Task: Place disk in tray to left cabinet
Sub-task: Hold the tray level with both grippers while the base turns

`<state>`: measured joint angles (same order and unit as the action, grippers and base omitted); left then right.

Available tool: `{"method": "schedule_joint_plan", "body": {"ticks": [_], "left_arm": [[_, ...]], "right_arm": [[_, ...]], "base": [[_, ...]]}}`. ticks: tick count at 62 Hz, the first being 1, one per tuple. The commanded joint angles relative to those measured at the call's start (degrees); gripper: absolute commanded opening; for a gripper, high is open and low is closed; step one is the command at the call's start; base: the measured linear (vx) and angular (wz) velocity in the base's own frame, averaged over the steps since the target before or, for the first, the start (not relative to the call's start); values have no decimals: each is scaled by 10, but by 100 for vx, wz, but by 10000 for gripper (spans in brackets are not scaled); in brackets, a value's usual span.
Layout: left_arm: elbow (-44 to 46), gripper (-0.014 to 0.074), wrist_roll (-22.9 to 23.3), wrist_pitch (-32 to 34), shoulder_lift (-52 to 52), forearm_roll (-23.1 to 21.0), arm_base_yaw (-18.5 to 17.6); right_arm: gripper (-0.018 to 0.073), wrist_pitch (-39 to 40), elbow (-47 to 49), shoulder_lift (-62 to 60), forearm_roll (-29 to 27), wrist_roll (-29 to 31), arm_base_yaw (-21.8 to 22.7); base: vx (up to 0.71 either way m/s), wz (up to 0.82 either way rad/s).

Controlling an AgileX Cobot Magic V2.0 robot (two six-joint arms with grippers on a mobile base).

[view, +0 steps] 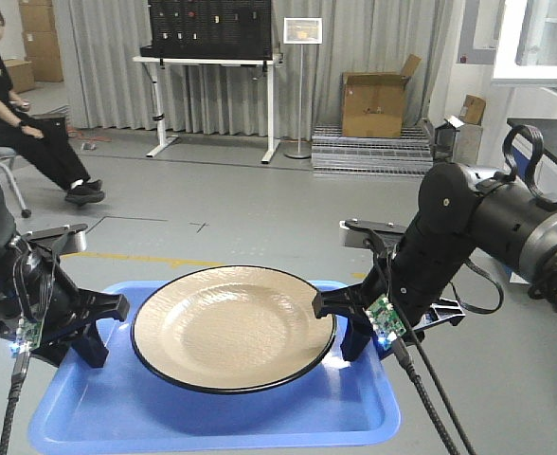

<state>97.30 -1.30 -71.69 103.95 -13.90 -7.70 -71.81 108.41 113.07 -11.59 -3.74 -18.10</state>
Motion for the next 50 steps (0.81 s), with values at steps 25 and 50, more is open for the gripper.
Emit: {"method": "schedule_joint_plan", "body": {"ticks": [25,50], "left_arm": [[20,-1,-9,-1,-34,-2,-1],[20,-1,-9,-1,-34,-2,-1]], "right_arm": [[-4,18,22,-40,9,12,4],[-4,18,22,-40,9,12,4]], "base": [[60,-10],[63,-3]]}}
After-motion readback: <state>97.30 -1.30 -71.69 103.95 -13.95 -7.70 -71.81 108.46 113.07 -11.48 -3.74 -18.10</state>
